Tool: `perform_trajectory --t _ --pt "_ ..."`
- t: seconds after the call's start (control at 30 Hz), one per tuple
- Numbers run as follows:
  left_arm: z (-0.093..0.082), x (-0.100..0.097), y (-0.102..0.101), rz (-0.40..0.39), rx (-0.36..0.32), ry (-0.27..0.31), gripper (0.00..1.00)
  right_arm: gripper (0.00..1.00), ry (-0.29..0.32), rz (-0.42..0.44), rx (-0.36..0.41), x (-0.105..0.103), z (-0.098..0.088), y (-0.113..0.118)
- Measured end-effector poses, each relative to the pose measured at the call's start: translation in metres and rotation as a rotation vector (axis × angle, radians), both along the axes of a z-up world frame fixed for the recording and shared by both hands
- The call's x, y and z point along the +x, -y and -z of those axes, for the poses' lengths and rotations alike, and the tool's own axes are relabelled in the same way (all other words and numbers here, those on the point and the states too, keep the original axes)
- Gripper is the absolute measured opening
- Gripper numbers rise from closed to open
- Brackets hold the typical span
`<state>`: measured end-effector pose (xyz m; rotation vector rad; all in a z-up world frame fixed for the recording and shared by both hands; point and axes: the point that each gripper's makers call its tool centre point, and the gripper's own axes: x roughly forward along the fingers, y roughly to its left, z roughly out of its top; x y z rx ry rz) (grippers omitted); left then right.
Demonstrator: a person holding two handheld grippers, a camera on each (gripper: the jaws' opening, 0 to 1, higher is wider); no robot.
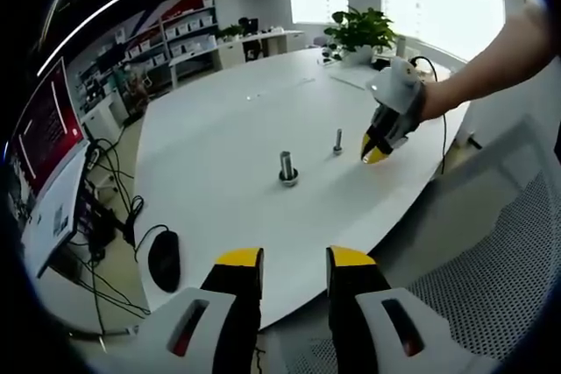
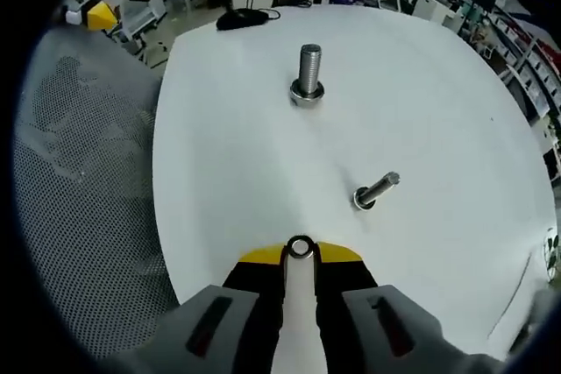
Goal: Place the washer onto the threaded stud by aligning its center hole with the stud, sliding it down to the base, and recovering from edge contact or off-axis alignment until the washer reaches the visible bottom stop.
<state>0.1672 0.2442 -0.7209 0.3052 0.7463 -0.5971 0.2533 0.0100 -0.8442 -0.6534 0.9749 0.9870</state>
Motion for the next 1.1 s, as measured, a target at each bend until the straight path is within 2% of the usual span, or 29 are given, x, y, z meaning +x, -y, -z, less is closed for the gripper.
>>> perform_trajectory --t 0.53,0.9,1.1 --pt "-0.003 0.002 0.0 -0.01 -0.011 0.013 0.28 0.14 0.064 0.025 0.061 0.034 -0.042 -0.003" --pt "-0.002 0.001 0.0 -0.009 -0.007 0.01 0.28 0.14 0.092 0.012 0.068 0.05 -0.049 -0.013" --pt "-0.001 0.002 -0.001 -0.009 -0.006 0.008 0.28 0.14 0.083 0.014 0.059 0.056 -0.047 -0.014"
